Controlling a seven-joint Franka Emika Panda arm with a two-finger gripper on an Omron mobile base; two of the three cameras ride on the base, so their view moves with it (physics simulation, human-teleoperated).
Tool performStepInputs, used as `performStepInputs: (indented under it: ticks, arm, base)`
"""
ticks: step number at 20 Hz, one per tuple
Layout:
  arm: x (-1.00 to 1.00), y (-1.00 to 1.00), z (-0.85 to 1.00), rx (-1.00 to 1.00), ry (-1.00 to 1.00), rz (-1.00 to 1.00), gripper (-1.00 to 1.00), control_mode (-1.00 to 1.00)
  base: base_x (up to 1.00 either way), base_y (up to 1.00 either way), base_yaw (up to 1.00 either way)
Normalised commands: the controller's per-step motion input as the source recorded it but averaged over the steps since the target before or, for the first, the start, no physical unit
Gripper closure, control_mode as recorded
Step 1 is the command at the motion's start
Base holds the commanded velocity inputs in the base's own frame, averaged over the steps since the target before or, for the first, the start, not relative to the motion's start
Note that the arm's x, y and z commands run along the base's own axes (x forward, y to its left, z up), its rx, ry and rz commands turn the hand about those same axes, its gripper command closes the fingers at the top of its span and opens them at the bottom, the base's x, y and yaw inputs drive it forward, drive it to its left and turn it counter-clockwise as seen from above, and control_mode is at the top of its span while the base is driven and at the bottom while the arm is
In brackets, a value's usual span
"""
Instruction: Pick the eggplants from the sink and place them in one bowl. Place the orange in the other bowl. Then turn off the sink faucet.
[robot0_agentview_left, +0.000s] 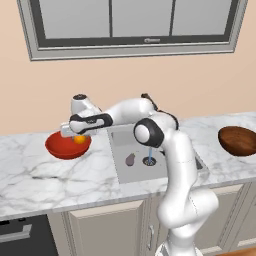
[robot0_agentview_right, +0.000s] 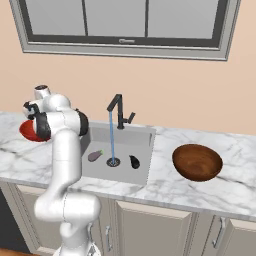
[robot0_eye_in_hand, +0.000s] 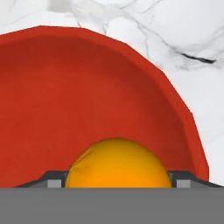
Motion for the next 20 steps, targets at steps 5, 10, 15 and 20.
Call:
performStepInputs:
  ticks: [5,10,15,20]
  arm:
    - [0.27,0.23,-0.28,-0.07,0.11,0.0,-1.0,-1.0]
    - [-0.11,-0.47,0.04,0.0,-0.05,0.0,-1.0,-1.0]
    - [-0.64,-1.0,0.0,0.05,-0.13,-0.01,-1.0,-1.0]
    - [-0.98,-1.0,-0.08,0.18,-0.11,-0.01,-1.0,-1.0]
  base:
    - [0.0,0.0,0.0]
    - [0.0,0.0,0.0]
    - [0.0,0.0,0.0]
    - [0.0,0.0,0.0]
